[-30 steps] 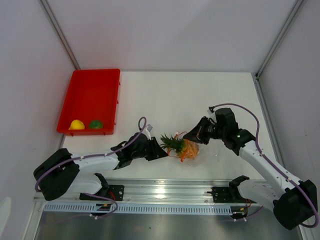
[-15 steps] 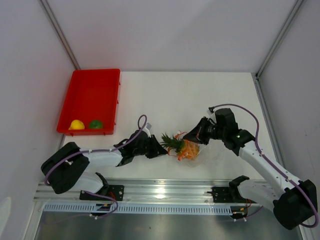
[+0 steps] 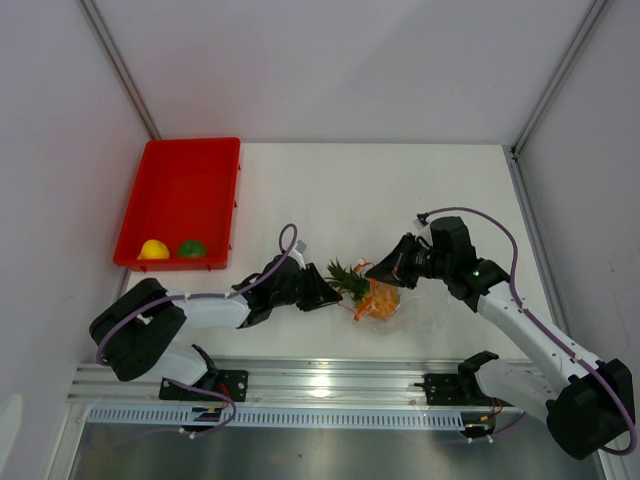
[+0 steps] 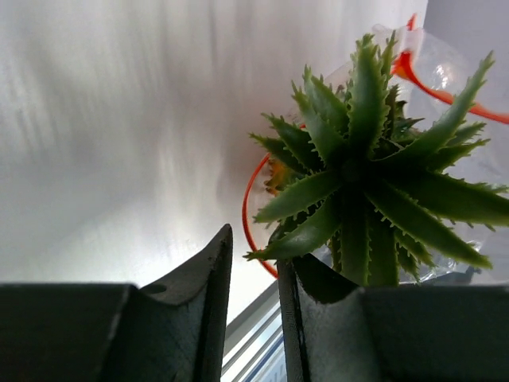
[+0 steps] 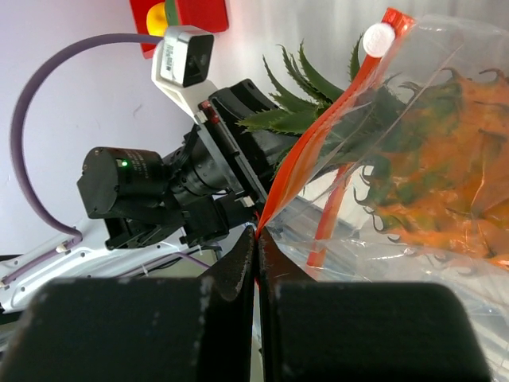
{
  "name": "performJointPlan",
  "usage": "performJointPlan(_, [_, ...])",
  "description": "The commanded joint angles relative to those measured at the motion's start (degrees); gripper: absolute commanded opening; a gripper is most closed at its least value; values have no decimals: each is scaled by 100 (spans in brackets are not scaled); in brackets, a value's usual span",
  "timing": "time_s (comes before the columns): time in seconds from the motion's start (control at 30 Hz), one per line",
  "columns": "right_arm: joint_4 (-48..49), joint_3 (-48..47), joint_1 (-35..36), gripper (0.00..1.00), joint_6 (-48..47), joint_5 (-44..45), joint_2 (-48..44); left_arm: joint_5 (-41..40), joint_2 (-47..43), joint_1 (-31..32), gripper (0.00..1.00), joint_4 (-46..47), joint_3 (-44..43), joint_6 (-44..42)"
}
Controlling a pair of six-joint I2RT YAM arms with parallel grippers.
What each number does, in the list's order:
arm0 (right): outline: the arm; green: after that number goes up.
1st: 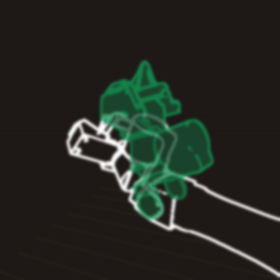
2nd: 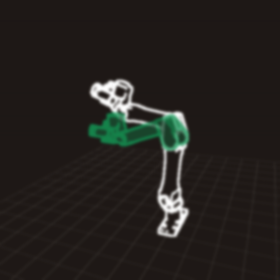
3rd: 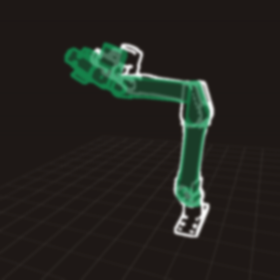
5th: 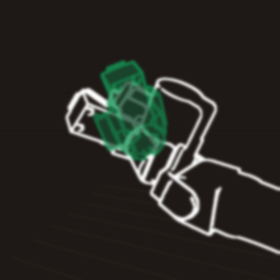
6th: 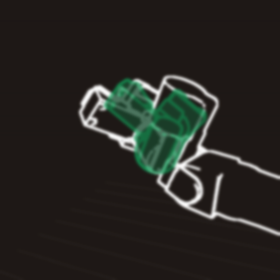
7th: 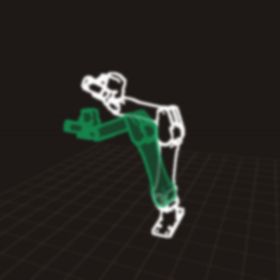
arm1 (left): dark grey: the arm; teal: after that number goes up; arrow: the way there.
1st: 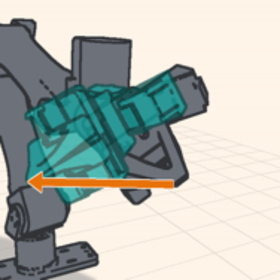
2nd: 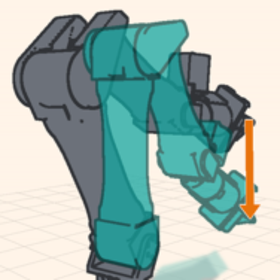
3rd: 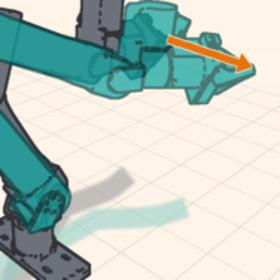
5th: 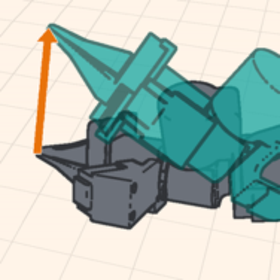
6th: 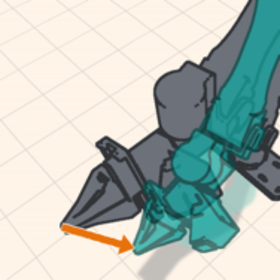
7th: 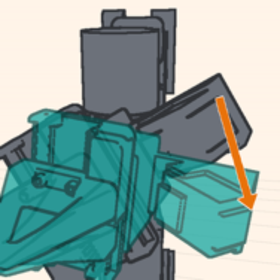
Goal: Place the food in the zip-top bag and seal the zipper
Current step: Adjust the zipper food storage bag at the center of the board.
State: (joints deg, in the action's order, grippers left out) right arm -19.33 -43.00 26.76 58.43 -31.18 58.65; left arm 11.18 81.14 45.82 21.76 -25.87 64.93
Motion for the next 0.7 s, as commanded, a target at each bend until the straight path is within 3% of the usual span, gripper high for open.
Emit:
performJointPlan(0.0, [316, 29, -13, 0, 54, -143, 14, 130, 155, 23, 31, 206, -383, 143])
performJointPlan(0.17, [316, 47, -22, 0, 54, -143, 23, 130, 340, 269, 27, 136, -691, 134])
performJointPlan(0.33, [246, 55, -31, 0, -25, -108, 6, 165, 297, 287, 1, 285, -648, 161])
performJointPlan(0.5, [-61, 20, -127, 0, -367, 24, -82, -54, -194, 287, 1, -355, -867, -339])
performJointPlan(0.67, [-957, -313, -312, 0, -1421, 357, -319, -151, -1056, 287, 1, -1417, -1376, -1516])
